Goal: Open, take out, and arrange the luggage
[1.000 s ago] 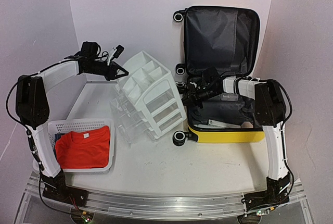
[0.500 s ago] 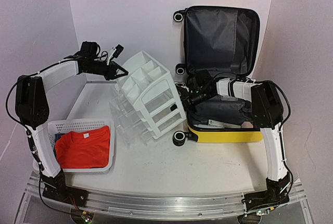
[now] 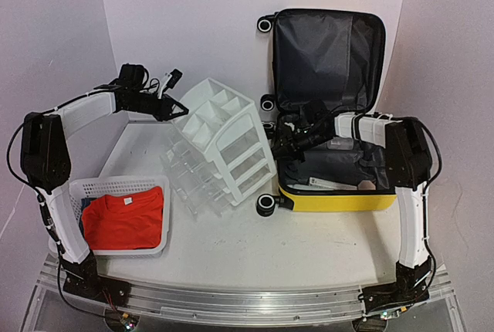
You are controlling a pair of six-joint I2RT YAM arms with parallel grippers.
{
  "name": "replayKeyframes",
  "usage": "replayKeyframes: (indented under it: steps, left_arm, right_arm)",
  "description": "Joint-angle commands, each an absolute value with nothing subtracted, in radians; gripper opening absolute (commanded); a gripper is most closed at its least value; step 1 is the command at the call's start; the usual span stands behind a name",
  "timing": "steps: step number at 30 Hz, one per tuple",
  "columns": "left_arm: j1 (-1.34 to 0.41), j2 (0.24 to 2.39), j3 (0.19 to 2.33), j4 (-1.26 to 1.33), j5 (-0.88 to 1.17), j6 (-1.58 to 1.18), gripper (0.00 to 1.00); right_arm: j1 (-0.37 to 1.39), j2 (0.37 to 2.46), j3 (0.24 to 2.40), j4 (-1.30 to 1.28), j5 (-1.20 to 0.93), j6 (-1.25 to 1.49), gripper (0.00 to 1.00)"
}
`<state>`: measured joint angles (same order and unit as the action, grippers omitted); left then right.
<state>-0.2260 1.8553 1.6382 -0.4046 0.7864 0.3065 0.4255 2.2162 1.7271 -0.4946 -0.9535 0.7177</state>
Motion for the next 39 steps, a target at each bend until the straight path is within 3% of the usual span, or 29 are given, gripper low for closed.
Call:
replayKeyframes:
  steps: [1, 6, 12, 24, 39]
  left_arm:
    - [-0.231, 1.742, 1.685, -0.336, 0.723, 0.106, 0.0]
    - [-0.232, 1.733, 1.702, -0.406, 0.553, 0.019, 0.0]
    - [-0.232, 1.73, 1.72, -0.464, 0.421, -0.072, 0.0]
    - [-0.261, 1.773, 1.826, -0.546, 0.152, -0.342, 0.0]
    - [-0.503, 1.86, 1.919, -0.651, -0.386, -0.522, 0.0]
  right_arm:
    - [0.334, 2.041, 1.692, -0.474, -0.837, 0.712, 0.19]
    - [0.266, 1.946, 1.626, -0.505, -0.757, 0.679, 0.31]
    - [0.259, 1.887, 1.563, -0.576, -0.714, 0.606, 0.36]
    - [0.26, 1.753, 1.376, -0.604, -0.665, 0.534, 0.38]
    - [0.26, 1.66, 1.307, -0.652, -0.621, 0.48, 0.39]
